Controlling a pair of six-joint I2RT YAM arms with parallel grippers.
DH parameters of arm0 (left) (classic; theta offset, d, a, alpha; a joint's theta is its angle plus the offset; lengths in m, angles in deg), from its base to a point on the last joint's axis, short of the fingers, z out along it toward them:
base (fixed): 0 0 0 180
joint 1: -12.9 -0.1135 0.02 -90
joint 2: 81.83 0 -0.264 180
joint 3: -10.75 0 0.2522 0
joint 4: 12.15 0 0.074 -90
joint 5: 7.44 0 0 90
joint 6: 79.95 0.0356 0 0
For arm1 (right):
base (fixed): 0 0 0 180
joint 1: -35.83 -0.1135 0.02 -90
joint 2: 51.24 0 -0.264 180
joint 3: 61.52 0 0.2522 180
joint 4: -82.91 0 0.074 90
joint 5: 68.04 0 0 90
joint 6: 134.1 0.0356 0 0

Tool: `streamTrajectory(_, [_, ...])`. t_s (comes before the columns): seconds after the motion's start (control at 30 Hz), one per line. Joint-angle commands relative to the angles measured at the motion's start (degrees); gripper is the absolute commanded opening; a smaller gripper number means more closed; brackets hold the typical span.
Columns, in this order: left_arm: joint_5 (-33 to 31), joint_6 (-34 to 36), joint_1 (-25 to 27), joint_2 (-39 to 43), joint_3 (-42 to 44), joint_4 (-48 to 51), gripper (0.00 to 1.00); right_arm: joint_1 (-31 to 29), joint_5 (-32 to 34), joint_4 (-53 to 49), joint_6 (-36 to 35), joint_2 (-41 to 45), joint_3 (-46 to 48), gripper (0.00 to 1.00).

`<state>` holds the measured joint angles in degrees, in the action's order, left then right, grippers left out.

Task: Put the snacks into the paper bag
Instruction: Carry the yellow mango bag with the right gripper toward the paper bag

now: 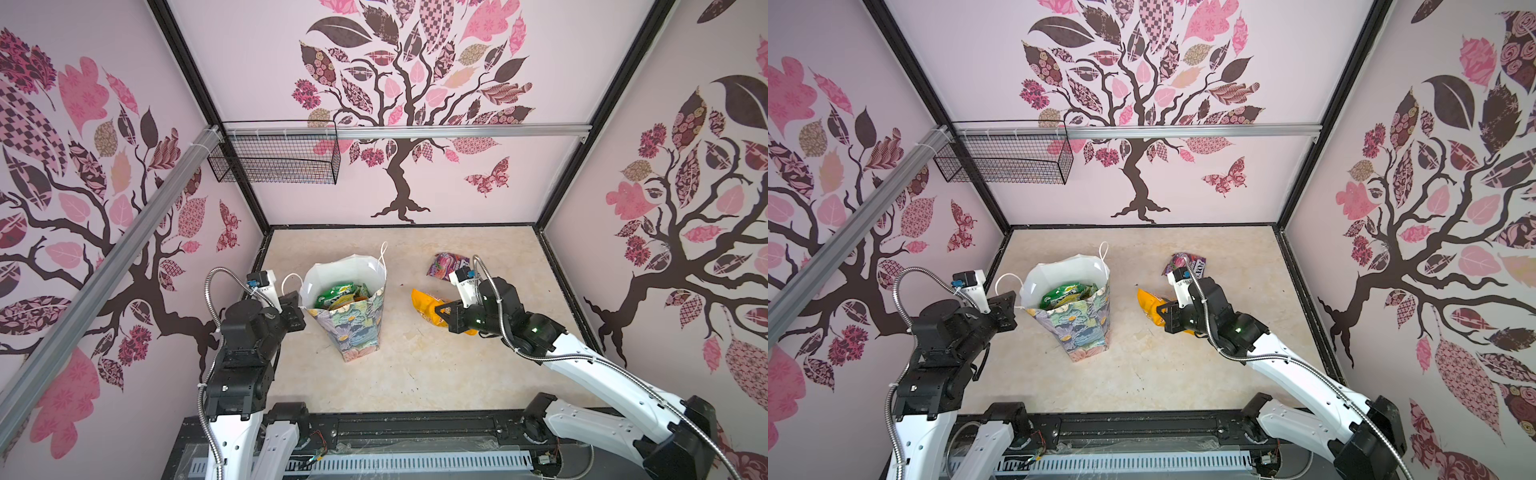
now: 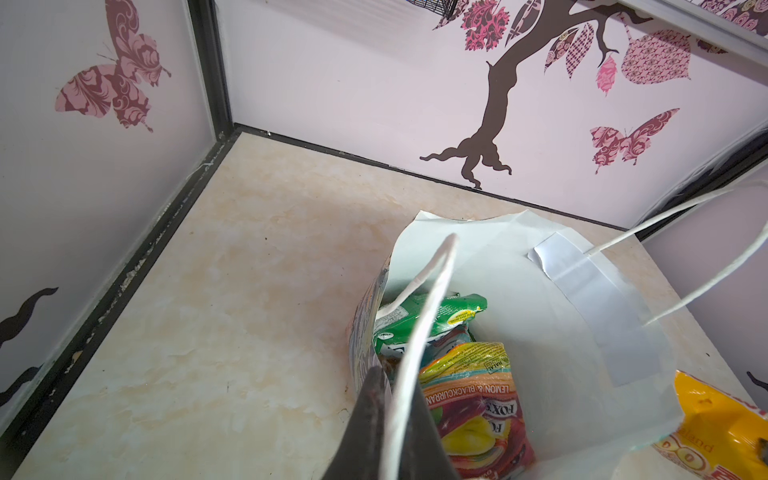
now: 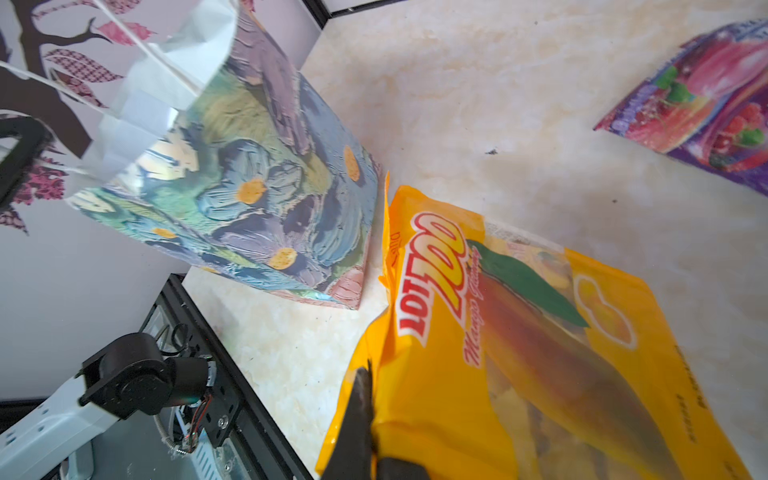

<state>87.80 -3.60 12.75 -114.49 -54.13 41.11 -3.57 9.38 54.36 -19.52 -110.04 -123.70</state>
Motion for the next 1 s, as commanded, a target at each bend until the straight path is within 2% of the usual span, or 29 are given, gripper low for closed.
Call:
streamTrajectory(0.0, [-0.22, 0.29, -0.3, 0.45, 0.25, -0.92, 0.11, -1.26, 0.18, 2.18, -2.81, 2.58, -6.12, 0.0])
streamTrajectory(0.3, [0.13, 0.2, -0.38, 0.56, 0.36, -0.93, 0.11, -2.74, -0.95, 1.29, -3.96, -0.34, -15.55, 0.0])
streamTrajectory(0.47, [0.08, 0.27, -0.3, 0.58, 0.27, -0.83, 0.11, -6.26, 1.31, -0.13, -6.41, -3.5, -23.58, 0.0])
streamTrajectory(0.6, [-0.03, 0.27, -0.36, 0.75, 0.3, -0.92, 0.12, -7.17, 0.58, 0.24, -6.71, -6.14, -29.11, 0.0])
streamTrajectory(0.83, [-0.57, 0.4, -0.32, 0.99, 0.31, -0.83, 0.11, -17.01, 9.28, -2.61, -12.64, -12.75, -41.0, 0.0])
streamTrajectory(0.97, [-0.66, 0.47, -0.37, 0.95, 0.31, -0.7, 0.11, -19.8, 11.84, -3.48, -13.84, -16.79, -46.54, 0.0])
